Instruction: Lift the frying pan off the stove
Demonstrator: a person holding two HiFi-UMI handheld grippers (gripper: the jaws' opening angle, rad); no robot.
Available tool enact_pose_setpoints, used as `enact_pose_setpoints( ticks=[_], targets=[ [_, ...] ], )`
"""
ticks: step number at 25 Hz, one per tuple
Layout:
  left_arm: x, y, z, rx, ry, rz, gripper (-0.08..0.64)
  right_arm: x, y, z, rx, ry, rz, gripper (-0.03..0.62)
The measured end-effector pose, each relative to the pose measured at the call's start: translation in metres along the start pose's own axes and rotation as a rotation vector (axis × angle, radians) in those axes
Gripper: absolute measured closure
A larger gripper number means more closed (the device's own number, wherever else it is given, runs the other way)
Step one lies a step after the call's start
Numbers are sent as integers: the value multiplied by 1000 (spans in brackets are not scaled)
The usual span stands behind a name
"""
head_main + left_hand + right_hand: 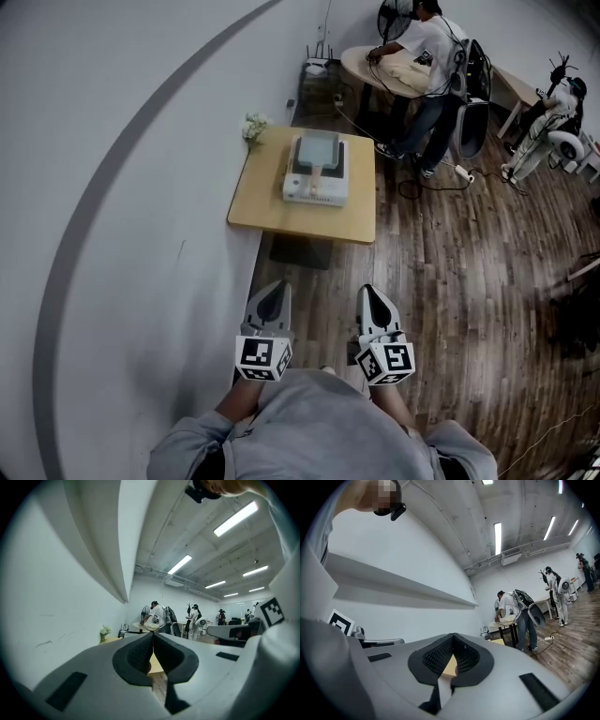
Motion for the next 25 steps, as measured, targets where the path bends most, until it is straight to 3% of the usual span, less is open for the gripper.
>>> enact_pose_setpoints(
  ticks=[7, 13, 19, 25],
  targets=[
    [17, -8, -34, 8, 26, 39, 557, 12, 8, -34, -15, -47, 38, 594],
    [22, -19, -36, 21, 12, 92, 557, 29, -11, -52, 17, -116, 60, 594],
    [16, -57, -11, 46, 45, 110, 557, 32, -48, -57, 52, -123, 79, 594],
    [-4, -116, 43, 94, 53, 96, 557, 34, -115, -53, 92, -84, 99, 594]
  ],
)
Point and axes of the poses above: the fingertips, and each gripper's own axes: y backward along the fingers, z to its left, x out of its underside, the point moved 8 cm from there along y, backward along the fingers, and after that the axes turned 13 degrees about y, right-handed, at the moved point
